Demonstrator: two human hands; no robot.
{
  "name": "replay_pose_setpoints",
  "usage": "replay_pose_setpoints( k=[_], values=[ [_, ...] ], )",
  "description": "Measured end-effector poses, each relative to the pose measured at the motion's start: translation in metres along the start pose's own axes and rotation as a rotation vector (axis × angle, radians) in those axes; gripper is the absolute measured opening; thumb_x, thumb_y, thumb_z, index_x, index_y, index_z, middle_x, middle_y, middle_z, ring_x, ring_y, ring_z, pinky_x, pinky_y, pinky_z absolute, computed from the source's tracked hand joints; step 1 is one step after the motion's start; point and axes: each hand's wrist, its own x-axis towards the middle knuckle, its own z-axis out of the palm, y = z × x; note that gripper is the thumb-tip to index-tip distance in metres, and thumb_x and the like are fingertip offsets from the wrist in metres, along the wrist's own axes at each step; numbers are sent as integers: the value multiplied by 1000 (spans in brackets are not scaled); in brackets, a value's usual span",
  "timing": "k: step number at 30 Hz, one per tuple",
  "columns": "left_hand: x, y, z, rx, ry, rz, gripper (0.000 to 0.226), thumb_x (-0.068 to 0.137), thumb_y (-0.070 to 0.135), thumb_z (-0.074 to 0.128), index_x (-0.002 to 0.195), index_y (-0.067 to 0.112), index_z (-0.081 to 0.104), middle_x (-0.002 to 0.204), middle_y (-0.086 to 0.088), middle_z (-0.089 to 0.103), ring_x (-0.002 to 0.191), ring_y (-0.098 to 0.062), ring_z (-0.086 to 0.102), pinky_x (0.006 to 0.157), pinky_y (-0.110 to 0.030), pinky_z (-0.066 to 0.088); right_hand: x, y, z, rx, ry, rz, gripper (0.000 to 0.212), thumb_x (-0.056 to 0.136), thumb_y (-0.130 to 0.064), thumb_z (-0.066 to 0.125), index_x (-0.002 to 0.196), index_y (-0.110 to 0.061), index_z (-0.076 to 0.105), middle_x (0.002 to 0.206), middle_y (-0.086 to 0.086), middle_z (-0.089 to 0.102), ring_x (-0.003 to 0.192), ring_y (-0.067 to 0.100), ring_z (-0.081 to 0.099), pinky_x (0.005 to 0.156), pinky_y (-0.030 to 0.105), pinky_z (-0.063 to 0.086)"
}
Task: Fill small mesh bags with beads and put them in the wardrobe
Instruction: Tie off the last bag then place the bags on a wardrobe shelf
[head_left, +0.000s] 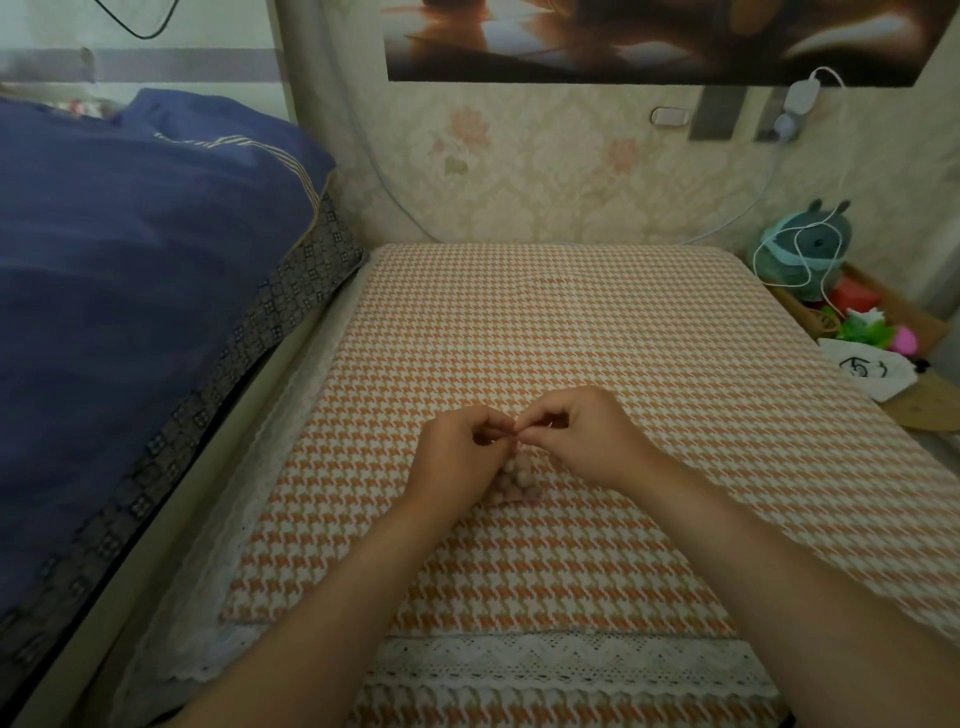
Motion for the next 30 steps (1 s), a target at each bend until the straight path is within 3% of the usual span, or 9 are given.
replay_pose_setpoints(
  k=[2, 5, 8, 11, 13, 16, 21, 25, 30],
  values=[
    [-1, 0, 0, -12, 16, -7, 14, 83, 16, 78, 86, 30, 77, 76, 16, 74, 72, 6, 68, 65, -11, 52, -1, 0, 3, 94, 8, 69, 19, 87, -13, 78, 80, -31, 80, 78, -15, 75, 60, -6, 65, 57, 16, 51],
    [0, -1, -1, -20, -7, 25, 21, 84, 10, 75, 87, 31, 78, 77, 20, 74, 73, 5, 69, 69, -14, 55, -2, -4, 4, 174, -14, 123, 22, 87, -7, 77, 79, -27, 81, 81, -10, 76, 62, 2, 69, 52, 23, 55],
    [1, -5, 0, -35, -12, 15, 20, 83, 5, 74, 91, 22, 80, 80, 18, 75, 78, -1, 71, 80, -31, 60, -4, -4, -5, -46, -42, 15, 16, 84, -15, 80, 79, -30, 80, 86, -13, 74, 72, 6, 68, 69, 33, 58],
    [4, -9, 1, -112, 32, -66, 19, 84, 7, 76, 86, 26, 80, 82, 10, 77, 79, -7, 73, 81, -39, 61, -9, -7, -14, -303, -136, -114, 10, 84, -28, 80, 81, -38, 78, 107, -24, 65, 92, 1, 65, 83, 36, 56],
    [5, -8, 3, -164, 3, -95, 21, 83, 9, 77, 81, 30, 78, 78, 6, 77, 73, -8, 72, 73, -36, 60, -10, -11, -14, -354, -156, -172, 8, 85, -31, 79, 84, -38, 79, 119, -26, 59, 102, 0, 62, 87, 35, 54],
    [5, -6, 5, -144, -49, -42, 17, 82, 8, 74, 84, 25, 75, 75, 7, 76, 68, -4, 70, 62, -20, 53, -8, -14, -8, -381, -127, -261, 7, 86, -31, 79, 85, -38, 79, 123, -26, 57, 107, 1, 59, 90, 35, 52],
    [2, -6, 4, -199, -86, -49, 27, 83, 12, 78, 92, 26, 57, 75, 6, 77, 72, -5, 72, 66, -17, 53, -5, -7, -6, -262, -80, -277, 12, 85, -17, 80, 88, -28, 82, 98, -16, 67, 93, 3, 64, 81, 21, 50],
    [1, -5, 6, -219, -88, -30, 27, 83, 17, 78, 91, 31, 56, 76, 7, 77, 73, -5, 73, 63, -13, 52, -4, -6, -3, -107, 4, -115, 19, 84, -11, 80, 85, -31, 82, 78, -15, 70, 78, 2, 67, 72, 16, 51],
    [-4, -3, 12, -47, -7, 41, 32, 80, 20, 77, 84, 43, 55, 79, 23, 72, 72, 5, 67, 62, -7, 46, -7, -12, 10, 242, 61, 374, 9, 91, -8, 73, 89, -15, 78, 56, 3, 70, 45, 12, 62, 46, 26, 52]
  ],
)
